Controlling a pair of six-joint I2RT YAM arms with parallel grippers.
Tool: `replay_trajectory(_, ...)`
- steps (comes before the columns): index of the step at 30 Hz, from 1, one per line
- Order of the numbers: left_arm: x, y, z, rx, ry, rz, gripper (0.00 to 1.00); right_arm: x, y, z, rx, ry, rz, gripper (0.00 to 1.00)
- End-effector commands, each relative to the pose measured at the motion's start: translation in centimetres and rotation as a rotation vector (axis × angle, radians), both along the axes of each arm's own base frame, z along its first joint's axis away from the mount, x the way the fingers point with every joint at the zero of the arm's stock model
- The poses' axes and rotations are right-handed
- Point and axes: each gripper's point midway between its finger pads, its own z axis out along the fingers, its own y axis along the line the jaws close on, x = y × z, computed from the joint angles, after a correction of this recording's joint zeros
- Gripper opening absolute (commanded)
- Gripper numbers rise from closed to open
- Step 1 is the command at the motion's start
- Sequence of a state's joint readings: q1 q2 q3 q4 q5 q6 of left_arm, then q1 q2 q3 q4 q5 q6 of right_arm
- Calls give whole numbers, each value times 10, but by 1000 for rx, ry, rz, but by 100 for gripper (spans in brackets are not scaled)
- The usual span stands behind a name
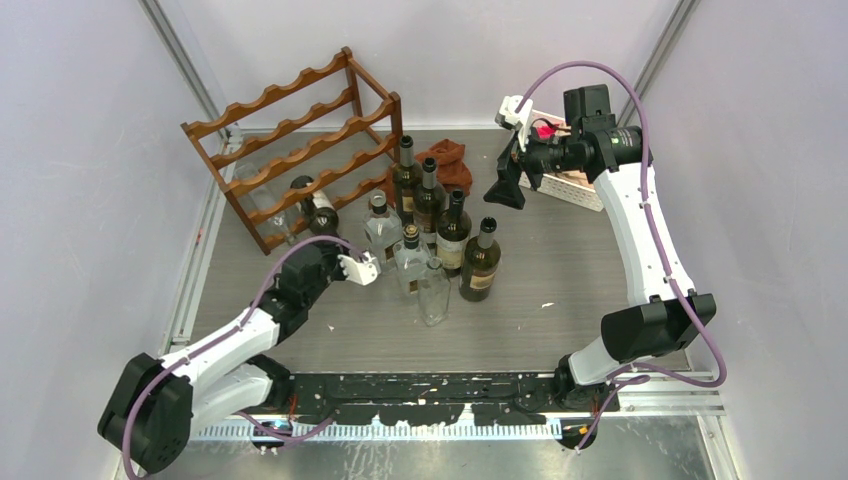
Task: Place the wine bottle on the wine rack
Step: Place the wine bottle in the wine rack.
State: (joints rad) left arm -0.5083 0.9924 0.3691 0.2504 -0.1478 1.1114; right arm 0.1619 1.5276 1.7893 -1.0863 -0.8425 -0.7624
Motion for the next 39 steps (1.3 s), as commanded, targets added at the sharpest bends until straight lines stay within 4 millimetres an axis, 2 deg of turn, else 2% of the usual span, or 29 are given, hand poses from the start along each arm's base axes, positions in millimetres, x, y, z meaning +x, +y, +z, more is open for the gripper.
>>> replay_trajectory(1,-9,6,-25,-58,81,49,41,-4,4,13,21,-56,31,100)
replay_trajectory(21,-2,8,-32,-51,79,75,42,-4,3,10,16,-55,27,100)
replay_trajectory(29,-7,12,-30,-62,97,89,41,-5,3,9,14,-54,25,100)
replay_trajectory(34,-16,17,-17,-145,125,141,43,-4,2,9,10,-57,22,100)
replay_trajectory(39,-29,16,2,-280,164,178,53,-4,2,8,7,-55,20,100)
